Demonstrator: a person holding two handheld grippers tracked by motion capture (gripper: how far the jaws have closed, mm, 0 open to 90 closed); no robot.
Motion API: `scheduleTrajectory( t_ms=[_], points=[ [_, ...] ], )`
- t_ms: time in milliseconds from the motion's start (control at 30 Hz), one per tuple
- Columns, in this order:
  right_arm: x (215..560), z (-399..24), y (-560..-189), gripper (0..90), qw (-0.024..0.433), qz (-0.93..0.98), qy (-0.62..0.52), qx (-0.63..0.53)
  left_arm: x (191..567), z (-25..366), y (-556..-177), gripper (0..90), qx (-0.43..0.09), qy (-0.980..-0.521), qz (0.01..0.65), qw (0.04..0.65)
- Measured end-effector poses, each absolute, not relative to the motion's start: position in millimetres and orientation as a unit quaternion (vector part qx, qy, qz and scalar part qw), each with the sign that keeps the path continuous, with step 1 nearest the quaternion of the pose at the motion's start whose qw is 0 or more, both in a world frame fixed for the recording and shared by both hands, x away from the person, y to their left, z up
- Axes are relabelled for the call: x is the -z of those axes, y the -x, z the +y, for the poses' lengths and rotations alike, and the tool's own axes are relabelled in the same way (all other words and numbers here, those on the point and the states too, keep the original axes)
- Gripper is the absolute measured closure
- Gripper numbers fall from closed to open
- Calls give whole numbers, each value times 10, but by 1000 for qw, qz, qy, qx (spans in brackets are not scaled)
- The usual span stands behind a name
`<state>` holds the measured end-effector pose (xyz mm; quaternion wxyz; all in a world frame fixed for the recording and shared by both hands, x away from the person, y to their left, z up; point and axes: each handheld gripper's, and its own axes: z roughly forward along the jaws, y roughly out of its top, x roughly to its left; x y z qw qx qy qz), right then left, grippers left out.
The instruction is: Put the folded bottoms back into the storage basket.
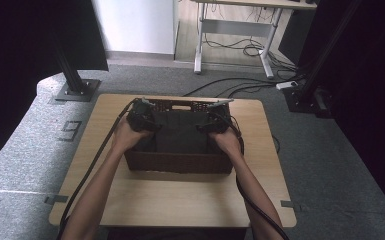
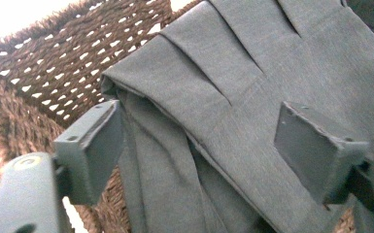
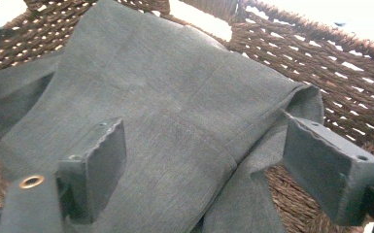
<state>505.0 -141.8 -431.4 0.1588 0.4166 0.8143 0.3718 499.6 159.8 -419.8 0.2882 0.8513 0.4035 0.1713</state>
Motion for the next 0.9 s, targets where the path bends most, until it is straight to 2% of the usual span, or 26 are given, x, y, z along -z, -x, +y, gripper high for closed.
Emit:
scheduleTrajectory(
  t_ms=[200,400,633,900],
  points=[
    [4210,-1505,-4953,126,165,811,-407,-388,4111,1720,-4884,140,-164,-843,403,316],
    [4155,-1593,-4824,0,181,817,-394,-380,4041,1831,-4761,100,-153,-839,399,337],
    [4107,-1717,-4663,0,190,817,-384,-386,3995,1949,-4606,30,-151,-836,393,352],
    [4052,-1833,-4484,0,196,816,-374,-393,3953,2065,-4398,2,-166,-832,380,369]
  ],
)
